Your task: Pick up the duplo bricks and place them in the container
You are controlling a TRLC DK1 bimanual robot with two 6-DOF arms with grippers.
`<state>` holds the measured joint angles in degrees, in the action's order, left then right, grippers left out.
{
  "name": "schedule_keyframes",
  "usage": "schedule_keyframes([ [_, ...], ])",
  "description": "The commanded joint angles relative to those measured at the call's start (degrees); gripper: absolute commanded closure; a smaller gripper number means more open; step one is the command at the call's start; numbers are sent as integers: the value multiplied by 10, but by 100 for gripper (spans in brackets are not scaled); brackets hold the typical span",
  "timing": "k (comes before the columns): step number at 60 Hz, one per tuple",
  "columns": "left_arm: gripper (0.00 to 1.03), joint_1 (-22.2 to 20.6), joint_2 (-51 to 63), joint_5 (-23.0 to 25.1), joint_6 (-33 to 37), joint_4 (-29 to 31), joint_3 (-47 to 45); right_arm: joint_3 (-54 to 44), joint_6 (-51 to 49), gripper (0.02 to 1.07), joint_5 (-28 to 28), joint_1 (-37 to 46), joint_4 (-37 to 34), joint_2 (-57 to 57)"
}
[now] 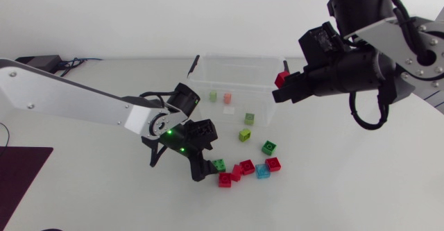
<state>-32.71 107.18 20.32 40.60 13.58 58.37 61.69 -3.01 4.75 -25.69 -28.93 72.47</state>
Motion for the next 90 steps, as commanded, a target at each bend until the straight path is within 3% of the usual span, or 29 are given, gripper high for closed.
schedule_keyframes([
  [1,22,-9,28,-11,11,30,36,19,7,80,5,-6,-10,16],
  [19,31,-29,70,-39,22,51,52,13,6,80,5,-6,-6,25],
  [25,50,-32,70,-38,19,51,61,25,6,80,4,-9,-6,29],
  [29,71,-35,75,-39,19,51,66,38,6,80,4,-9,-4,37],
  [50,74,-10,-18,-41,32,72,17,88,4,77,-3,1,59,125],
  [56,74,9,-82,-41,32,83,2,101,4,69,-2,5,83,165],
  [73,74,65,-198,-29,26,97,42,154,3,68,-2,25,122,250],
  [76,74,74,-205,-20,15,96,61,160,3,52,3,26,122,254],
  [81,74,83,-209,-14,-13,54,71,164,4,12,5,27,117,254],
  [83,74,84,-209,-13,-19,34,72,162,4,7,7,28,115,250],
  [90,74,92,-181,-12,-89,-63,92,141,4,7,8,30,110,203],
])
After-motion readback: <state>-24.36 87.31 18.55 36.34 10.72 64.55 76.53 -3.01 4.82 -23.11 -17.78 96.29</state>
